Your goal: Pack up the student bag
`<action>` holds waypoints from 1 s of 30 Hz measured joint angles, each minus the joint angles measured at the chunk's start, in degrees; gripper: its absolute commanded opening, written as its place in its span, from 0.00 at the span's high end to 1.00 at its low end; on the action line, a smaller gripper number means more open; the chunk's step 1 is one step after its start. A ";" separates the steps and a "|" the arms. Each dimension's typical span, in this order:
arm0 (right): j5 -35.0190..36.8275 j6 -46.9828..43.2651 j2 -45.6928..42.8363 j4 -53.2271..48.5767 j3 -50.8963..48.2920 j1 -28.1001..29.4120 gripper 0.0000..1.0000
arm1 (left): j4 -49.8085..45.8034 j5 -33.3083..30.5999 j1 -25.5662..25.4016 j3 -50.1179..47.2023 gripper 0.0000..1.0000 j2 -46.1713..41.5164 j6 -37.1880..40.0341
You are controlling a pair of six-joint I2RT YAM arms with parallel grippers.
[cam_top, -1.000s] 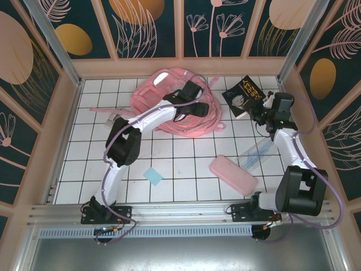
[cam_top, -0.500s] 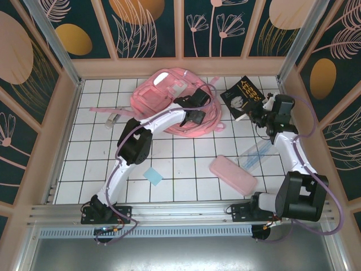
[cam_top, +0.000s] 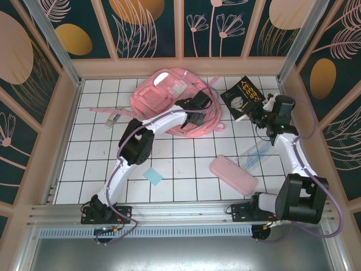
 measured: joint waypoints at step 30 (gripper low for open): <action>-4.61 6.29 1.57 17.66 -9.38 12.57 1.00 | -1.22 34.86 13.00 6.93 1.00 -13.27 -14.82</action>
